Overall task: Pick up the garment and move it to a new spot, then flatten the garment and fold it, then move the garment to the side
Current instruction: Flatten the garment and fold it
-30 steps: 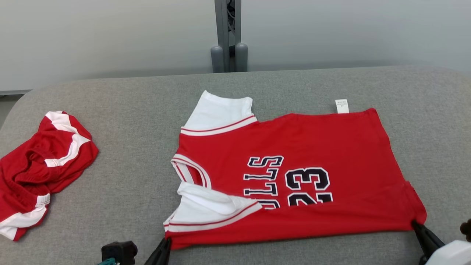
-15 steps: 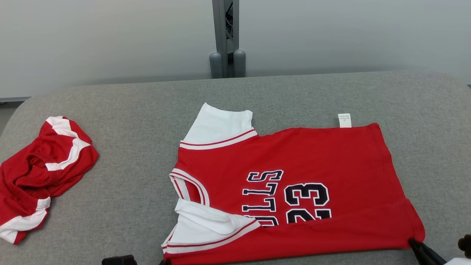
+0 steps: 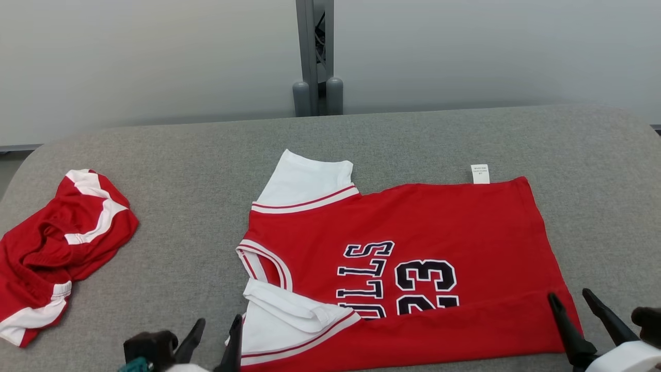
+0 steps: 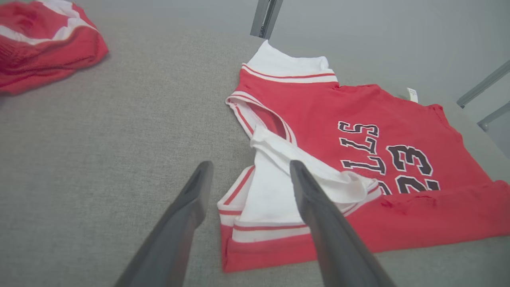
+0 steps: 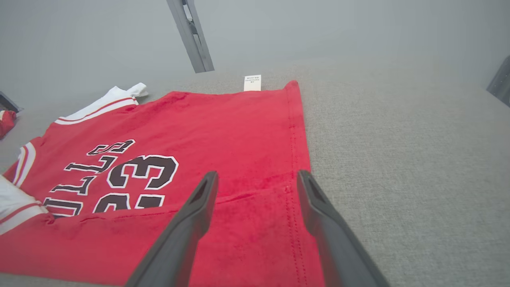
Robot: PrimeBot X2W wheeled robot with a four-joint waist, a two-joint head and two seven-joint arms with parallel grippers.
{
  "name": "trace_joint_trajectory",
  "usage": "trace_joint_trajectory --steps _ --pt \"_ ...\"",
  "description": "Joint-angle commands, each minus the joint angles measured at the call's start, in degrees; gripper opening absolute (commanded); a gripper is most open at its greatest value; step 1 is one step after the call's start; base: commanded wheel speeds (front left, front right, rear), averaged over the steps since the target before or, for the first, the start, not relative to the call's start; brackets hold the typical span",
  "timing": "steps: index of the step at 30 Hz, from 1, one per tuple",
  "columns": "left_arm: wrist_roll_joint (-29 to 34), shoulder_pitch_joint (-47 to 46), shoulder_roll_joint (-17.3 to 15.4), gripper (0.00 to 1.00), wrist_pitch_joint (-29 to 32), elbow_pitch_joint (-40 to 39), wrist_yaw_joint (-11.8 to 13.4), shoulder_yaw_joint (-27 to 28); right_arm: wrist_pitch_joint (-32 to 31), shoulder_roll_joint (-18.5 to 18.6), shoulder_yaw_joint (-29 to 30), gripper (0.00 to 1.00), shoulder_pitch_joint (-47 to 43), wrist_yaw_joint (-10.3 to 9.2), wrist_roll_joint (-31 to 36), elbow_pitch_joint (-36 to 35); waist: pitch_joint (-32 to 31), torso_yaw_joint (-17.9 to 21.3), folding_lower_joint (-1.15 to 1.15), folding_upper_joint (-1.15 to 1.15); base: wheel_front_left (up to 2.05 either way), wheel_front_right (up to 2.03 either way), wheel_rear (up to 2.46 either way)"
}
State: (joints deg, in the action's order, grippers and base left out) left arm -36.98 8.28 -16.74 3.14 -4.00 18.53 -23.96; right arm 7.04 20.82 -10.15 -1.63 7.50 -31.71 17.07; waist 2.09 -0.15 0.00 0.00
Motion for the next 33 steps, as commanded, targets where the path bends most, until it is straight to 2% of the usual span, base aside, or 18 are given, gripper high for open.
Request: trace_joint_trajectory --steps 1,4,6,10,18,25,33 --pt "0.40 -1.64 -0.32 1.00 0.25 -0.25 -0.30 0.11 0.21 0.02 -0.02 1.00 0.61 -0.02 0.27 -0.52 -0.03 0.15 0.00 0.00 0.00 0.00 0.00" --pt "-0.43 -6.37 0.07 1.00 1.97 0.00 -1.59 0.10 -0.07 -0.83 -1.00 1.00 1.92 -0.02 1.49 -2.77 0.60 0.77 0.00 0.00 0.00 0.00 0.00" --pt "0.04 -10.42 -0.77 1.00 3.44 1.62 -2.54 0.15 -0.38 -1.04 -2.17 1.00 3.26 -0.02 2.18 -3.81 1.53 1.51 0.00 0.00 0.00 0.00 0.00" --pt "-1.25 -20.25 -0.57 1.00 5.54 6.20 -6.22 0.57 -0.10 -1.66 -3.69 1.00 6.71 -0.02 3.17 -5.32 4.48 2.96 0.00 0.00 0.00 0.00 0.00" --pt "-3.54 -40.25 -0.27 1.00 11.08 20.20 -13.14 0.96 2.88 -2.83 -5.61 1.00 13.34 -0.02 5.21 -5.12 12.72 6.22 0.00 0.00 0.00 0.00 0.00" --pt "-6.99 -55.57 -2.46 1.00 22.09 31.53 -18.57 1.19 5.12 -3.83 -6.37 1.00 17.14 -0.02 5.65 -3.37 18.61 9.49 0.00 0.00 0.00 0.00 0.00" --pt "-6.14 -67.15 -5.50 1.00 33.83 38.96 -21.08 -1.46 6.82 -4.80 -7.55 1.00 20.15 -0.02 5.03 -1.79 22.72 12.63 0.00 0.00 0.00 0.00 0.00"
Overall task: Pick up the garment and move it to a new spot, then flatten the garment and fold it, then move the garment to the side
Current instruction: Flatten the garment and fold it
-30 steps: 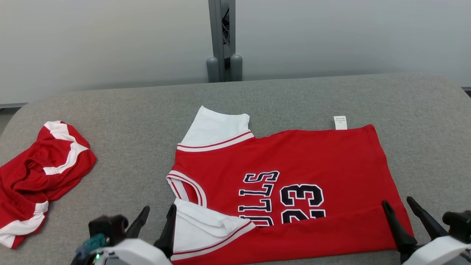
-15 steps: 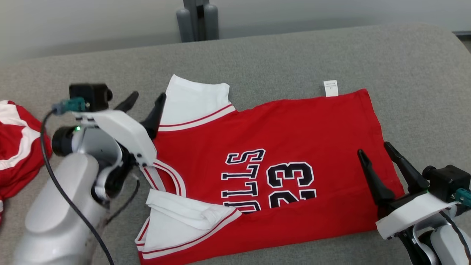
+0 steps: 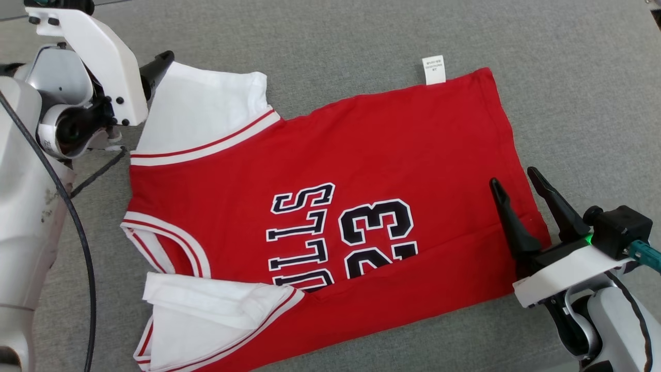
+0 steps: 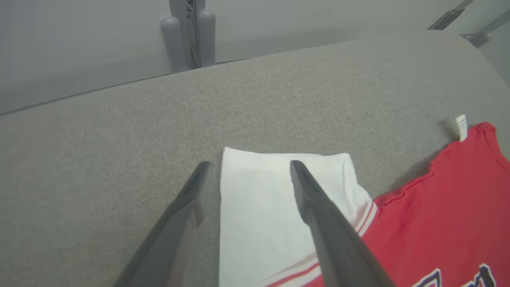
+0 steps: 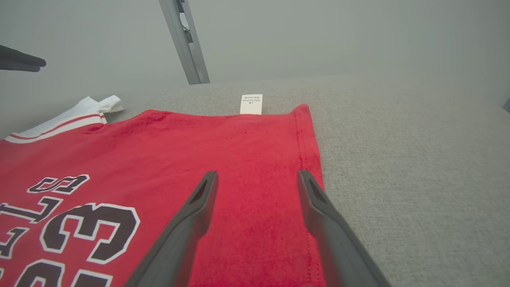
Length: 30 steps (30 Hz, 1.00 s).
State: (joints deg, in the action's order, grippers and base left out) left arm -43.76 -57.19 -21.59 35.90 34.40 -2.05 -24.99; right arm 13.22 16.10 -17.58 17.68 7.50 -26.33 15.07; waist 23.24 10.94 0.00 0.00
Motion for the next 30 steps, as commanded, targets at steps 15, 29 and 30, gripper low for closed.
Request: trace_joint_trajectory --steps 15,29,30 --pt "4.47 -6.80 -3.56 1.00 7.33 6.44 0.62 -4.45 1.87 -1.20 -2.84 1.00 4.36 -0.02 -1.82 2.38 5.14 4.84 0.00 0.00 0.00 0.00 0.00" --pt "5.05 -8.59 -3.95 1.00 6.60 8.54 -0.50 -5.62 2.08 -0.81 -3.79 1.00 6.85 -0.02 -3.21 2.97 7.09 5.87 0.00 0.00 0.00 0.00 0.00" --pt "4.84 -8.47 -3.97 1.00 6.92 8.69 -0.57 -5.66 2.08 -0.78 -3.76 1.00 7.07 -0.02 -3.23 2.93 7.25 5.94 0.00 0.00 0.00 0.00 0.00"
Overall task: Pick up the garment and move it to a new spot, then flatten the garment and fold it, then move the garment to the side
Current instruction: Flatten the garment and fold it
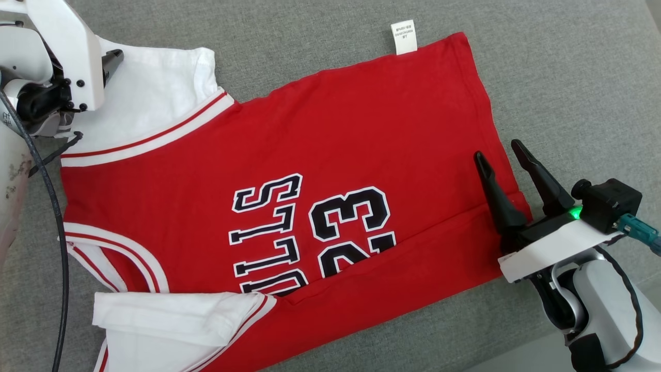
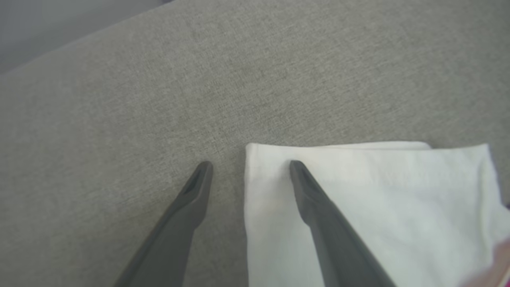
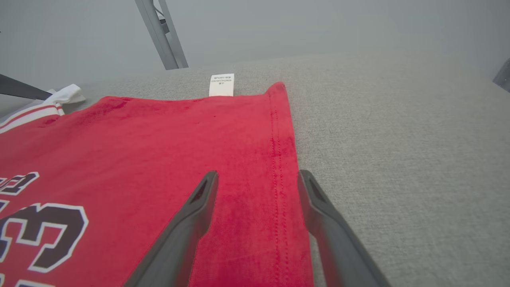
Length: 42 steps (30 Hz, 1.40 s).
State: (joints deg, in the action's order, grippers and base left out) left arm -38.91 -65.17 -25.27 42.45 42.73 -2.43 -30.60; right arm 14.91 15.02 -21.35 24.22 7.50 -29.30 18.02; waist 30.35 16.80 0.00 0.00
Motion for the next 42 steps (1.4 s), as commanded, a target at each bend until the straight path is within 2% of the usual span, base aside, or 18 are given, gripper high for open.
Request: trace_joint_trajectory --steps 1,3,4,5,6,9,12,15,16,19,20,27,36,40,42 --pt "-0.14 -0.49 -0.37 0.96 0.30 0.43 -0.28 -0.11 0.39 0.37 0.07 1.00 0.72 -0.02 -0.22 -0.09 0.30 0.11 0.00 0.00 0.00 0.00 0.00" --pt "-0.53 -0.42 -0.32 0.70 0.74 0.64 -0.52 -0.10 0.39 0.56 0.15 1.00 1.10 -0.02 -0.32 -0.22 0.67 0.14 0.00 0.00 0.00 0.00 0.00" --pt "-0.52 -0.36 -0.33 0.46 0.79 0.65 -0.50 -0.10 0.40 0.71 0.14 1.00 1.39 -0.02 -0.43 -0.20 0.82 0.15 0.00 0.00 0.00 0.00 0.00" --pt "-0.67 -0.28 -0.32 0.31 0.78 0.55 -0.76 -0.19 0.40 0.91 0.13 1.00 1.73 -0.02 -0.52 -0.15 0.95 0.15 0.00 0.00 0.00 0.00 0.00" --pt "-1.10 -0.23 -0.19 0.00 0.98 0.60 -0.82 -0.05 0.40 1.16 0.20 1.00 2.20 -0.02 -0.44 -0.01 1.07 0.15 0.00 0.00 0.00 0.00 0.00" --pt "-1.48 -0.26 -0.12 0.00 1.52 0.74 -1.05 -0.28 -0.51 1.65 -0.39 1.00 4.26 -0.02 -0.65 0.90 1.26 0.16 0.00 0.00 0.00 0.00 0.00" --pt "-1.57 -0.41 -0.07 0.00 1.60 0.61 -1.12 -0.50 -4.99 2.71 -1.09 1.00 8.24 -0.03 -1.16 2.63 1.31 0.22 0.00 0.00 0.00 0.00 0.00" --pt "-1.60 -0.37 0.17 0.00 1.99 0.26 -1.44 -1.03 -10.96 2.50 -0.91 1.00 13.27 -0.02 -1.58 4.71 1.25 0.16 0.00 0.00 0.00 0.00 0.00" --pt "-1.68 -0.45 0.30 0.00 2.39 0.02 -1.59 -1.31 -16.05 2.36 -1.17 1.00 16.94 -0.02 -1.61 6.24 1.30 -0.02 0.00 0.00 0.00 0.00 0.00" --pt "-1.76 -0.76 0.68 0.00 2.54 -0.51 -1.64 -1.58 -23.70 2.69 -1.34 1.00 22.52 -0.02 0.30 8.90 1.50 -0.42 0.00 0.00 0.00 0.00 0.00" --pt "-1.76 -0.76 0.68 0.00 2.54 -0.51 -1.64 -1.58 -23.70 2.69 -1.34 1.00 22.52 -0.02 0.30 8.90 1.50 -0.42 0.00 0.00 0.00 0.00 0.00" --pt "-2.09 -1.06 1.40 0.00 2.71 -1.73 -2.02 -2.11 -36.21 -0.18 -1.03 1.00 30.92 -0.02 3.01 14.89 1.88 -1.54 0.00 0.00 0.00 0.00 0.00" --pt "-2.23 -1.76 1.64 0.00 3.17 -3.09 -2.25 -2.83 -41.41 -2.19 -1.25 1.00 35.81 -0.02 2.65 21.03 3.20 -3.13 0.00 0.00 0.00 0.00 0.00" --pt "-2.27 -1.87 1.49 0.00 3.35 -3.51 -2.28 -3.07 -41.27 -2.21 -1.71 0.91 36.98 -0.02 2.85 23.14 3.54 -3.59 0.00 0.00 0.00 0.00 0.00" --pt "-2.33 -1.91 1.46 0.00 3.48 -3.66 -2.34 -3.21 -40.65 -2.05 -2.03 0.79 37.54 -0.03 3.29 24.00 3.63 -3.82 0.00 0.00 0.00 0.00 0.00"
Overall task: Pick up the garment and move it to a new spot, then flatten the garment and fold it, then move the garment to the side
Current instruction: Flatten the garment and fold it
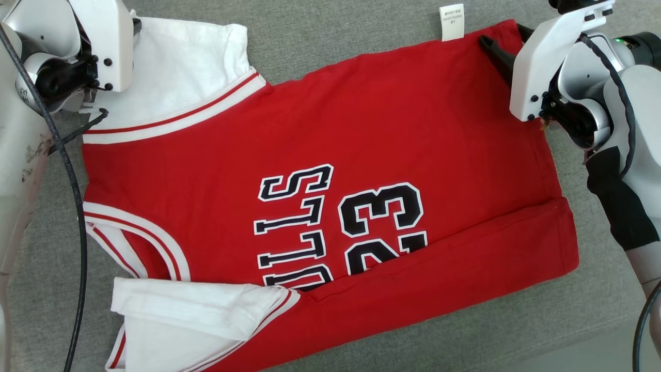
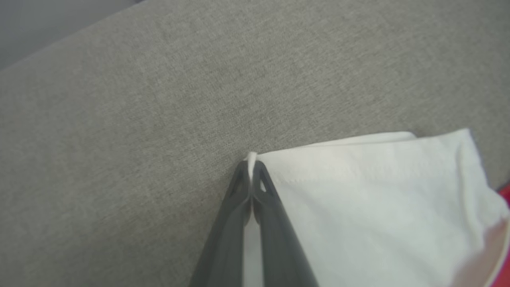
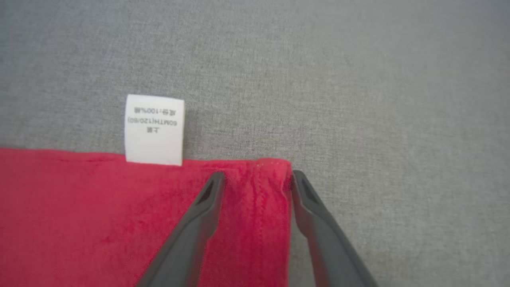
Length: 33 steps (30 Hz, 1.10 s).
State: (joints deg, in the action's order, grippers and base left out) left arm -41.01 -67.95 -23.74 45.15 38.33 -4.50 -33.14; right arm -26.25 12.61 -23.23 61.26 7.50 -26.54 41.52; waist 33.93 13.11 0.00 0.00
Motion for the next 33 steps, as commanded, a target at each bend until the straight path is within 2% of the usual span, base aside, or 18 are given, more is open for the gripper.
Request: trace_joint_trajectory --steps 1,2,3,4,8,12,18,25,30,33 --pt "-0.27 0.88 -0.07 0.00 0.86 0.69 -0.32 -0.73 0.72 0.39 -0.24 0.73 0.75 -0.03 0.49 1.01 0.07 -0.26 0.00 0.00 0.00 0.00 0.00" --pt "-0.24 0.85 -0.08 0.00 0.90 0.62 -0.33 -0.81 0.93 0.32 -0.45 0.46 0.98 -0.03 0.45 1.42 0.09 -0.37 0.00 0.00 0.00 0.00 0.00" --pt "-0.25 0.85 -0.09 0.00 0.92 0.56 -0.36 -0.87 1.04 0.28 -0.67 0.33 1.20 -0.03 0.39 1.80 0.10 -0.48 0.00 0.00 0.00 0.00 0.00" --pt "-0.32 0.89 -0.07 0.00 0.90 0.55 -0.40 -0.91 1.11 0.31 -0.82 0.02 1.39 -0.03 0.37 2.25 0.11 -0.58 0.00 0.00 0.00 0.00 0.00" --pt "0.26 0.93 -0.32 0.00 -0.87 -0.24 -0.64 -1.13 3.34 0.66 -0.77 0.00 3.03 -0.03 0.93 3.02 0.07 -1.04 0.00 0.00 0.00 0.00 0.00" --pt "2.52 -0.90 -1.08 0.00 -8.87 -2.04 -1.37 -1.08 7.40 1.09 0.46 0.00 4.42 -0.03 1.47 4.21 -0.23 -1.76 0.00 0.00 0.00 0.00 0.00" --pt "4.94 -3.10 -1.06 0.00 -18.87 -0.52 -2.12 -1.55 12.83 1.32 1.83 0.00 5.93 -0.03 1.52 7.45 -1.35 -3.46 0.00 0.00 0.00 0.00 0.00" --pt "4.93 -4.57 0.33 0.00 -24.92 2.04 -2.57 -2.33 16.92 2.30 2.08 0.00 6.94 -0.03 0.00 10.58 -2.94 -5.57 0.00 0.00 0.00 0.00 0.00" --pt "4.55 -3.40 0.52 0.00 -29.68 1.46 -2.87 -3.89 19.36 3.92 1.27 0.00 5.53 -0.03 -3.54 11.57 -4.77 -7.62 0.00 0.00 0.00 0.00 0.00" --pt "5.53 -1.69 -0.43 0.00 -32.93 -0.58 -2.87 -6.01 19.30 5.83 0.78 0.00 3.69 -0.03 -6.79 11.54 -6.21 -8.92 0.00 0.00 0.00 0.00 0.00"
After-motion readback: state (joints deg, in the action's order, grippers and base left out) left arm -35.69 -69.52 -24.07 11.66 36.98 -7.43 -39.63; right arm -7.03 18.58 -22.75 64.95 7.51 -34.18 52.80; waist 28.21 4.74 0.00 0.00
